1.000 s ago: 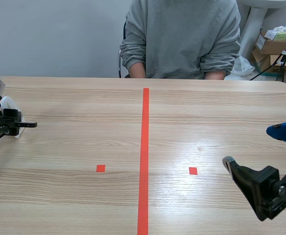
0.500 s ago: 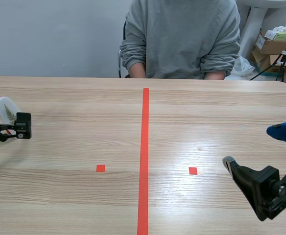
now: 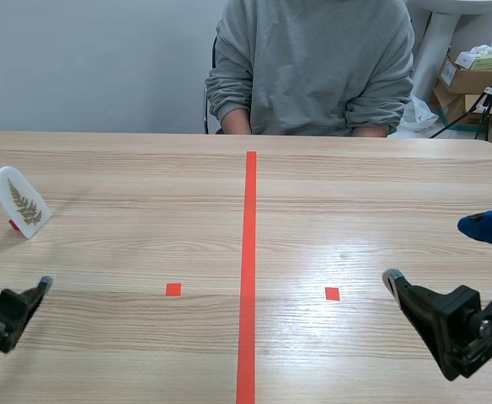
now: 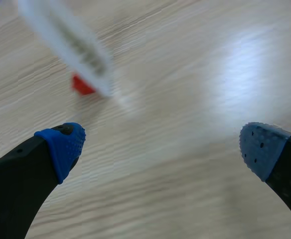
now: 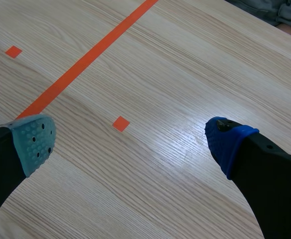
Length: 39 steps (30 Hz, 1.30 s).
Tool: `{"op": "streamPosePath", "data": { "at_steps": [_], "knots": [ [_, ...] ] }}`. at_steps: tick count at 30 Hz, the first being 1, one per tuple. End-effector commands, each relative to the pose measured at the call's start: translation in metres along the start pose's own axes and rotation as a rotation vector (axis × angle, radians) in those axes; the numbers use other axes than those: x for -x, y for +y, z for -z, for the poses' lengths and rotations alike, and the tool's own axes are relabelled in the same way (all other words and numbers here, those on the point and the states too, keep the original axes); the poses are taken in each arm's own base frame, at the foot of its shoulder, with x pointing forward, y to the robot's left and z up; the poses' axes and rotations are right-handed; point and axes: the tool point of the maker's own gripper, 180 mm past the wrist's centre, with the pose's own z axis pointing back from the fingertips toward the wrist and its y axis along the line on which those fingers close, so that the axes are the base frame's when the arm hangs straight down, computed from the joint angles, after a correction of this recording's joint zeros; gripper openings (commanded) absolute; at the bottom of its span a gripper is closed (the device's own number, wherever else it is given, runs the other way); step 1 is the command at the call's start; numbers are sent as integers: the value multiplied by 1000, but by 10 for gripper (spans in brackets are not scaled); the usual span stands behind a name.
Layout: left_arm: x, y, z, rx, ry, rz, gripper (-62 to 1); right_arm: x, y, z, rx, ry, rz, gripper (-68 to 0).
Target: Do the leaf sorting experiment
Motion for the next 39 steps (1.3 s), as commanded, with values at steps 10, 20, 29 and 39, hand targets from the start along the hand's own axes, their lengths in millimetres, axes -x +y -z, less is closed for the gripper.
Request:
{"op": "streamPosePath", "data": {
  "at_steps": [10,20,29,39],
  "knots": [
    [-118,-114,-78,315,-265,14,14,-8,-5,1,11,-29,-13,-56],
    [-135,-124,-89,339,-297,14,14,-8,-5,1,11,-30,-12,-56],
    [-135,-124,-89,339,-296,14,14,-8,-5,1,11,-29,-12,-56],
    [-135,-124,-89,339,-296,14,14,-8,-5,1,11,-29,-12,-56]
  ]
}}
